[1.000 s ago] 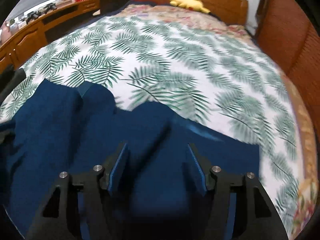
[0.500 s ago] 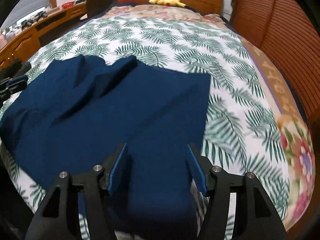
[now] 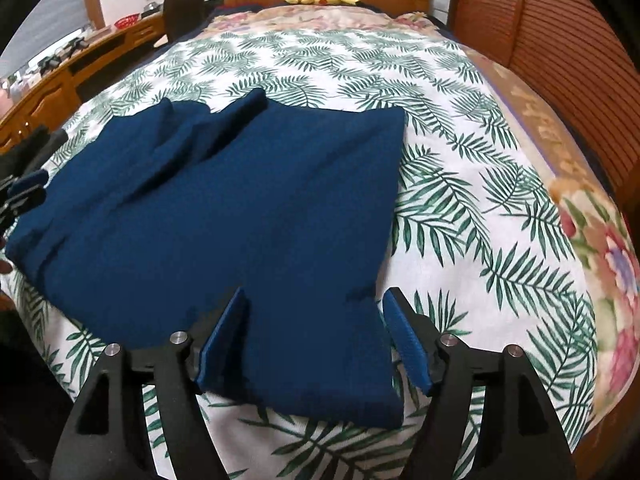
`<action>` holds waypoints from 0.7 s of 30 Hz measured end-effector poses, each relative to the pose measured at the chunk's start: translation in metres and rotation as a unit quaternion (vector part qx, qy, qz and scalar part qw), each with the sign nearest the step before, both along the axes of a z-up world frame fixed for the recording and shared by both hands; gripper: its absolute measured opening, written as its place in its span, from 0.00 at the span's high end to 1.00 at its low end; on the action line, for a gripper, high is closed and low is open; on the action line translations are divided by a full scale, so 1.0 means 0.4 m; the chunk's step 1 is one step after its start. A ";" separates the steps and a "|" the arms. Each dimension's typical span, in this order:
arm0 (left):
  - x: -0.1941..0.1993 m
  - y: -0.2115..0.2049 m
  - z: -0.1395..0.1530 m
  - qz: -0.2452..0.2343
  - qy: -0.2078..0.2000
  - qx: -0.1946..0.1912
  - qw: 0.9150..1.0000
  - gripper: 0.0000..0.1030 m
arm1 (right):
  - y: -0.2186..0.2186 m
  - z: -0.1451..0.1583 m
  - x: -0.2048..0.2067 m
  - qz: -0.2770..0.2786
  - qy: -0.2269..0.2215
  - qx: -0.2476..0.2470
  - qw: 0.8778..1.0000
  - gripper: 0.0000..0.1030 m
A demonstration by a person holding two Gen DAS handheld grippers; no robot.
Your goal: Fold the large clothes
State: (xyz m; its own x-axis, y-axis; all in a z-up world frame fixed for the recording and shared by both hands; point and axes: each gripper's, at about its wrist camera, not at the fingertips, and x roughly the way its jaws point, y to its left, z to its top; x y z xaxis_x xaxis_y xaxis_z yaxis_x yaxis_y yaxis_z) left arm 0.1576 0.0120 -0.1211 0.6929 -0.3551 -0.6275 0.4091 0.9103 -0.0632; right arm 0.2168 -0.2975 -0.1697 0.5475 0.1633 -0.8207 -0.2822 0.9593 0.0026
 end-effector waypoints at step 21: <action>-0.039 -0.058 -0.030 0.003 0.032 0.003 0.999 0.59 | 0.002 -0.074 -0.028 -0.014 0.016 0.018 1.000 0.24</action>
State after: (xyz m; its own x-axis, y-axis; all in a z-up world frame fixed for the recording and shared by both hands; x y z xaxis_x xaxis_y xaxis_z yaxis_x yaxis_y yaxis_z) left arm 0.1418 -0.0110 -0.1329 0.6529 -0.3469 -0.6733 0.3988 0.9132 -0.0837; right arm 0.2055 -0.2967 -0.1993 0.5252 0.1782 -0.8321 -0.2547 0.9659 0.0461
